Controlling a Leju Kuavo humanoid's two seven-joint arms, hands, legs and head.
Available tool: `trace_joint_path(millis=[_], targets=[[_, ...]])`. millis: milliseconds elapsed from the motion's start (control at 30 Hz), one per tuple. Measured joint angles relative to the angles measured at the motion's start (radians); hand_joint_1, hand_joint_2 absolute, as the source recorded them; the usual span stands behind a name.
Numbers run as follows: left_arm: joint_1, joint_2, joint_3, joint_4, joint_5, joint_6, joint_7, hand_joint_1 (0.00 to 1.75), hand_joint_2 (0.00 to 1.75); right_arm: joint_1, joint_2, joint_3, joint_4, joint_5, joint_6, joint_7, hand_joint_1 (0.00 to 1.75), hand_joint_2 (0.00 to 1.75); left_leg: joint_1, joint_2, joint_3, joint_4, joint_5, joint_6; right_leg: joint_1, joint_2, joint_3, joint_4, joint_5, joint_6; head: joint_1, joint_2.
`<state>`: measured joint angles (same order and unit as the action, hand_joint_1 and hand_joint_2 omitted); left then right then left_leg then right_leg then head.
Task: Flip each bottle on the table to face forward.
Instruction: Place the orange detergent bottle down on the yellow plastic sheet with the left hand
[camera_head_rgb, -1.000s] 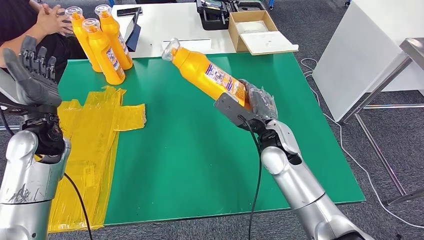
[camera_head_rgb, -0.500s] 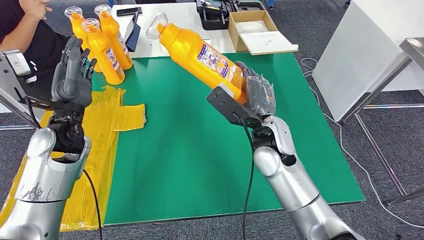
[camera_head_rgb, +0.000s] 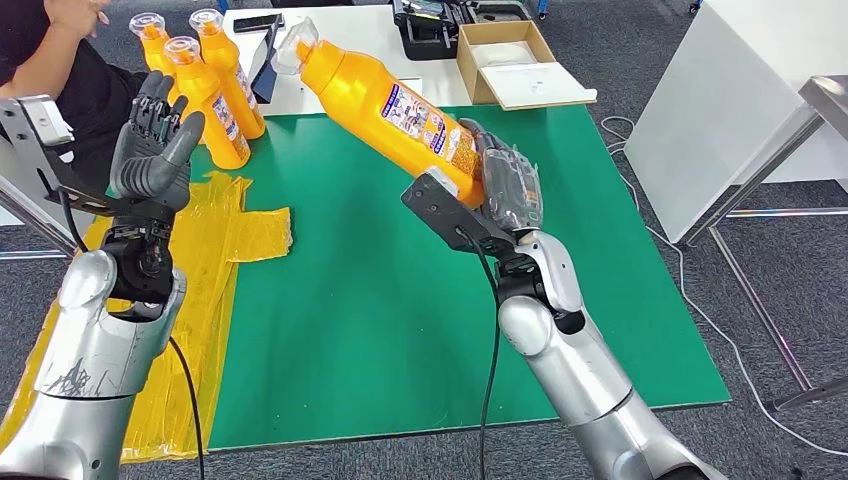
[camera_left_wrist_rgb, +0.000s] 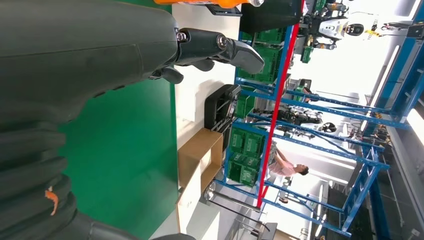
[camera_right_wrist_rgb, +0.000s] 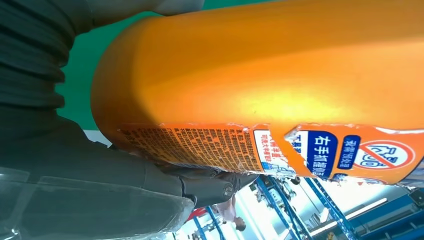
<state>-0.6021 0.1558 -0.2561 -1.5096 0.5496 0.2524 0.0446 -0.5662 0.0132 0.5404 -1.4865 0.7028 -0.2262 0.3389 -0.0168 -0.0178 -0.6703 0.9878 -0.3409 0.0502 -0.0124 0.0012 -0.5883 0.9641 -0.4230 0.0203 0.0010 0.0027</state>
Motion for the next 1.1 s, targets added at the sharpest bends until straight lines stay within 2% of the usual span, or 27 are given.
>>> trace_joint_path(millis=[300,700,1100], targets=[[-0.017,-0.022,-0.047,0.003,0.077,-0.018,0.042,0.0,1.75,-0.025,0.024,0.016,0.014,0.067,-0.002,0.045,1.75,1.75,0.0,0.0,0.0,0.0,0.0,0.0,0.0,0.0,0.0,0.0,0.0,0.0,0.0,0.0],[-0.018,-0.049,-0.154,-0.064,0.243,-0.019,0.104,0.0,1.75,-0.042,0.045,0.015,0.058,0.116,-0.027,0.029,1.75,1.75,0.0,0.0,0.0,0.0,0.0,0.0,0.0,0.0,0.0,0.0,0.0,0.0,0.0,0.0],[-0.022,-0.081,-0.217,-0.086,0.235,-0.001,0.103,0.0,1.75,-0.052,0.076,0.021,0.097,0.135,-0.03,0.034,1.75,1.75,0.0,0.0,-0.001,0.0,0.0,0.0,0.0,0.0,0.0,0.0,0.0,0.0,0.0,0.0]])
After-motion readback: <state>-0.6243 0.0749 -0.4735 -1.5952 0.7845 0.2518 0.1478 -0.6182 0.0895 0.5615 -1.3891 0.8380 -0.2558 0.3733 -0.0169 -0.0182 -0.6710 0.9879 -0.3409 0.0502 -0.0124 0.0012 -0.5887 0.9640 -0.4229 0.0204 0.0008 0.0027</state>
